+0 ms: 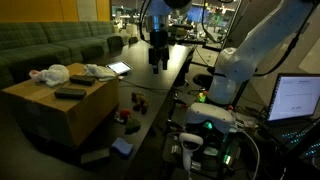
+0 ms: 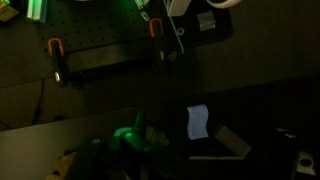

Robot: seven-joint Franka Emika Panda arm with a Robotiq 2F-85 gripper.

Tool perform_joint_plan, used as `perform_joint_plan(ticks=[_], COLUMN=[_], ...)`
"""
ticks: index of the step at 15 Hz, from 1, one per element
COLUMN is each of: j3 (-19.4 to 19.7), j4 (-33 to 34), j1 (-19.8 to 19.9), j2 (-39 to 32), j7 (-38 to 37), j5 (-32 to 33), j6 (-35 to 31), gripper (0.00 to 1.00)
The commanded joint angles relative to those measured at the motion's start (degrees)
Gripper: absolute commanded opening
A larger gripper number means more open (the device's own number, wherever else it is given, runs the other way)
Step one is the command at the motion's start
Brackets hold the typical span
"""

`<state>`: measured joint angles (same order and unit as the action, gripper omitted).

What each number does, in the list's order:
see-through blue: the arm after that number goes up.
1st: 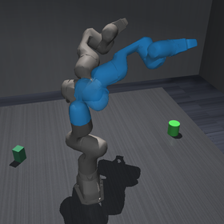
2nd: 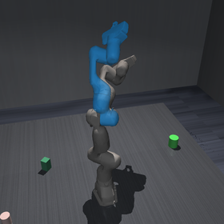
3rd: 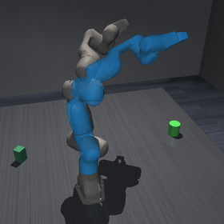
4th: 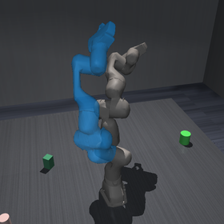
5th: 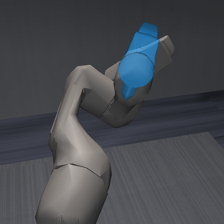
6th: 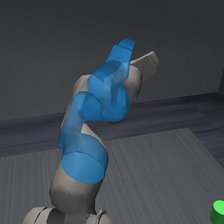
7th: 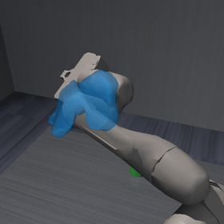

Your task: Swap the things on the box with the things on the table

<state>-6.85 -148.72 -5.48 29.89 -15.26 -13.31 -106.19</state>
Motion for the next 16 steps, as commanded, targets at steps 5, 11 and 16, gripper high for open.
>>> perform_joint_plan(ticks=[5, 11, 16], j3=[-0.32, 0.27, 4.71], j4=[0.16, -0.33, 9.34], j1=[0.39, 0.88, 4.63], j2=[0.06, -0.1, -19.85], j7=[0.15, 3.76, 13.13], j5=[-0.12, 2.67, 10.47], j6=[0.2, -1.48, -17.05], gripper=[1.0, 1.0, 1.0])
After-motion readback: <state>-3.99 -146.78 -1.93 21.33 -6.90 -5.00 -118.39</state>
